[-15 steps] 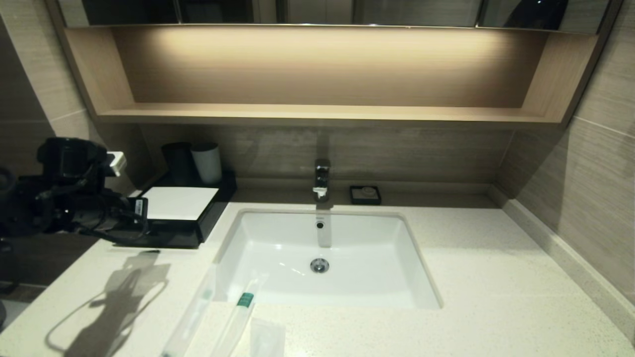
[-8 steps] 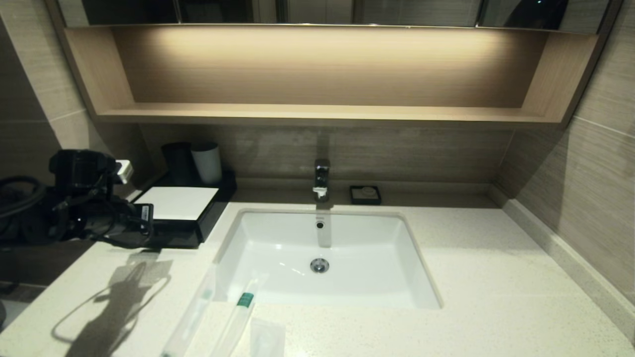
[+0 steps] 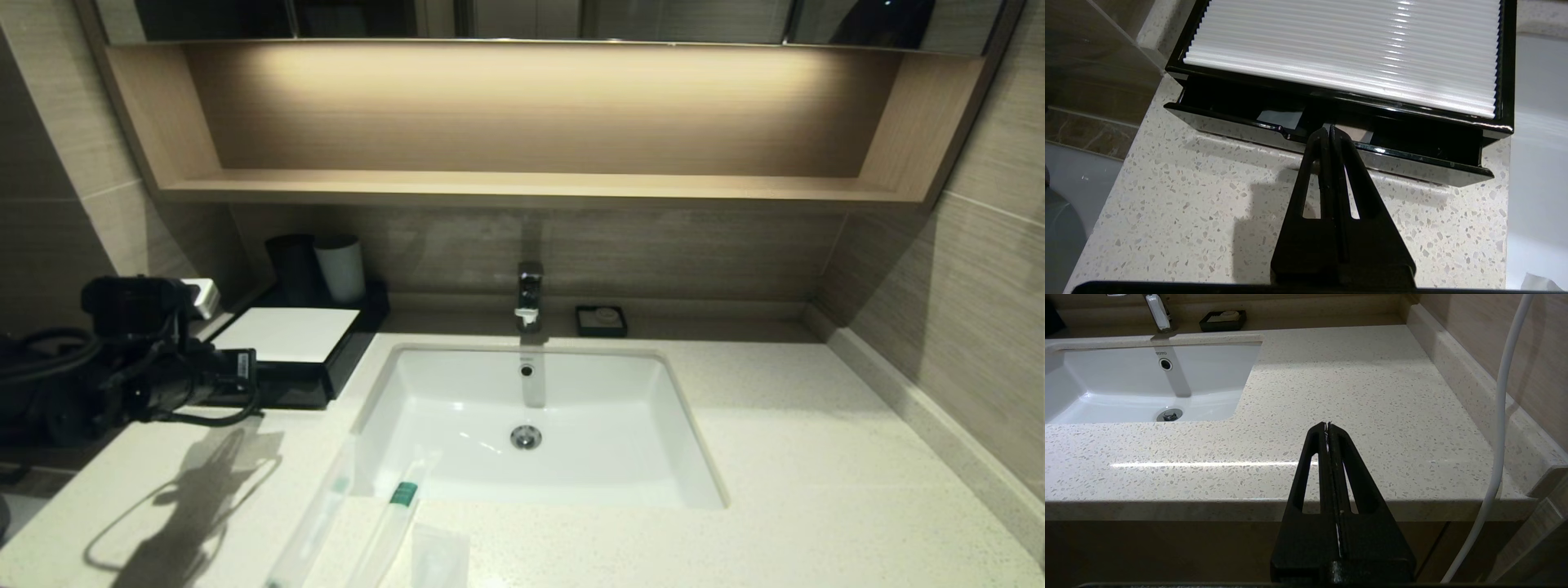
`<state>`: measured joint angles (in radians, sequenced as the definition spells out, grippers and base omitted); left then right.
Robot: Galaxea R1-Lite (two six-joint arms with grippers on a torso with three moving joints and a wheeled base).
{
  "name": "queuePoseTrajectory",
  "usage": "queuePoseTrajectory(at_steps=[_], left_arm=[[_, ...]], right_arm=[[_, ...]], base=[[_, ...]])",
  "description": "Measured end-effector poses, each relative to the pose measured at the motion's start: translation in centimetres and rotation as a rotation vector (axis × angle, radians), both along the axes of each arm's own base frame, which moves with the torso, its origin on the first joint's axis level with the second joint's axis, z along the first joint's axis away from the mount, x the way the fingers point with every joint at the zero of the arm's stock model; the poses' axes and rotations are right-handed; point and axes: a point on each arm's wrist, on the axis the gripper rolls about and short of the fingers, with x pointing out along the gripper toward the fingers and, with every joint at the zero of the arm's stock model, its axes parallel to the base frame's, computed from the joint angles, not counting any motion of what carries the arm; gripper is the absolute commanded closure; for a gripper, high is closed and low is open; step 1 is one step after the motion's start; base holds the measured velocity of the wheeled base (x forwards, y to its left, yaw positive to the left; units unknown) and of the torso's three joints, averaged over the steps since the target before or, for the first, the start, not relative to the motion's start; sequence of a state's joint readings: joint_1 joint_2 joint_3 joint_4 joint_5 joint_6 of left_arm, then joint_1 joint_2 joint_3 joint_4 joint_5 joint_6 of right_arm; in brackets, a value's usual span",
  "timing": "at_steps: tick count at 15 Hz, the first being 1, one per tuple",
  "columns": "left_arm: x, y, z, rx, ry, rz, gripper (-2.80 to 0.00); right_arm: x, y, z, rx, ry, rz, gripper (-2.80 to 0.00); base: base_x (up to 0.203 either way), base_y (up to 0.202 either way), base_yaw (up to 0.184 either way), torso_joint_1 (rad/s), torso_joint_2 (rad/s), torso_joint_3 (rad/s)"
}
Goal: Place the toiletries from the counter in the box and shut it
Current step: Open the drawer
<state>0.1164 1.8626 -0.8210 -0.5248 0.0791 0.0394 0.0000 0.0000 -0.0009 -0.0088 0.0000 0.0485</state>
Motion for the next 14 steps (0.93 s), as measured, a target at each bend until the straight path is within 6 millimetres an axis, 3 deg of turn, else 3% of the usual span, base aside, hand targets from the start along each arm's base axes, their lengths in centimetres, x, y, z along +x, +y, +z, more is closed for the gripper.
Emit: queuePoseTrajectory(at_steps=[14], left_arm=[[-0.4,0.9,-2.8,-0.012,-0.023,0.006,0.00]], right_arm=[[0.0,0.0,0.0,0.001,0.000,0.000,0.00]], base=[[0.000,0.000,0.000,0.000,0.00,0.000]])
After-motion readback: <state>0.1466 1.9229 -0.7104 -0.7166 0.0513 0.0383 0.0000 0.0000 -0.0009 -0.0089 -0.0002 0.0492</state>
